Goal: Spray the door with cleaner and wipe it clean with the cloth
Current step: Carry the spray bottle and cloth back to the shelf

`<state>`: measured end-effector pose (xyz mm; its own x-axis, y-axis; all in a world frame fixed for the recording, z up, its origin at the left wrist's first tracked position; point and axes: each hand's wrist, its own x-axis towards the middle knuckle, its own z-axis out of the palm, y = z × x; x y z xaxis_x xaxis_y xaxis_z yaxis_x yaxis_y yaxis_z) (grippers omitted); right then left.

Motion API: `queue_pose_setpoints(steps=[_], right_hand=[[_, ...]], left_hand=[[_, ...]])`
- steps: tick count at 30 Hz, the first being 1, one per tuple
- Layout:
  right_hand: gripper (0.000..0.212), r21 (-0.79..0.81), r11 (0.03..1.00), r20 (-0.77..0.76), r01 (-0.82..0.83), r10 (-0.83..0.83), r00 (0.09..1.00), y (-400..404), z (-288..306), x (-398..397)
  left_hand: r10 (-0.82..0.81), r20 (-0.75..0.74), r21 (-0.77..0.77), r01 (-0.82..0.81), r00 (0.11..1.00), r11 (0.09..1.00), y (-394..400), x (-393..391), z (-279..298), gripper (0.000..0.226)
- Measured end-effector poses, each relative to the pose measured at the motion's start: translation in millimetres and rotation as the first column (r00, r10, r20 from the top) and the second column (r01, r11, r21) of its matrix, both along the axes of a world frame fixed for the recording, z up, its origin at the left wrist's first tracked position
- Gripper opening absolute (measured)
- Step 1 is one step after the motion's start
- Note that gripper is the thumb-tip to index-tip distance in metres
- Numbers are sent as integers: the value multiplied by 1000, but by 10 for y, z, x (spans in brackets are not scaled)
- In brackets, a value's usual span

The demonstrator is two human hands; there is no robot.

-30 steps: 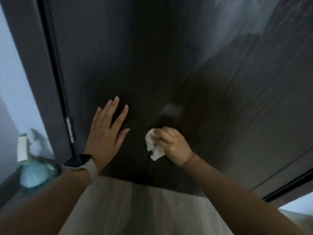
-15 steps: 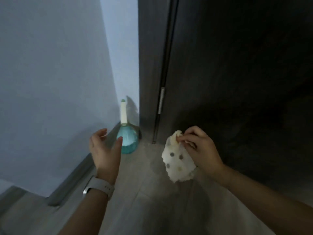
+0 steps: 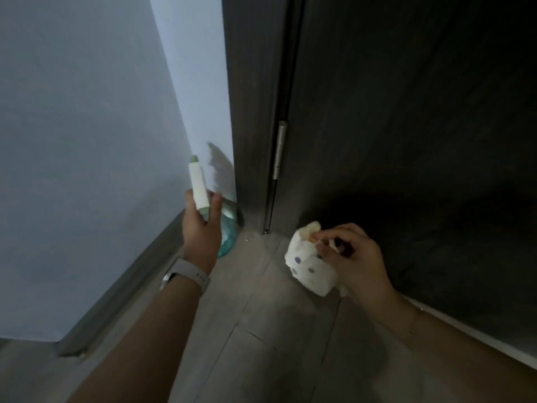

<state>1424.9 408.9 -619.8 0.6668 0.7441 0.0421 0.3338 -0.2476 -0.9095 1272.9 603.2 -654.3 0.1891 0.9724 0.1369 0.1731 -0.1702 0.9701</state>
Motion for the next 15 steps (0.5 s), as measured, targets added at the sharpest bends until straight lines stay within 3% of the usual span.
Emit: queue_pose_setpoints(steps=[5, 10, 15], right_hand=[[28, 23, 999, -98, 48, -46, 994, -354, 249, -5], [31, 11, 996, -140, 89, -86, 986, -811, 1006, -201], [12, -9, 1000, 86, 13, -12, 996, -1152, 2202, -548]], left_hand=[[82, -23, -153, -84, 996, 985, -671, -231, 384, 7], [203, -21, -337, -198, 979, 921, -1334, -402, 1497, 4], [218, -26, -428, -208, 976, 879, -1930, -728, 2795, 3]])
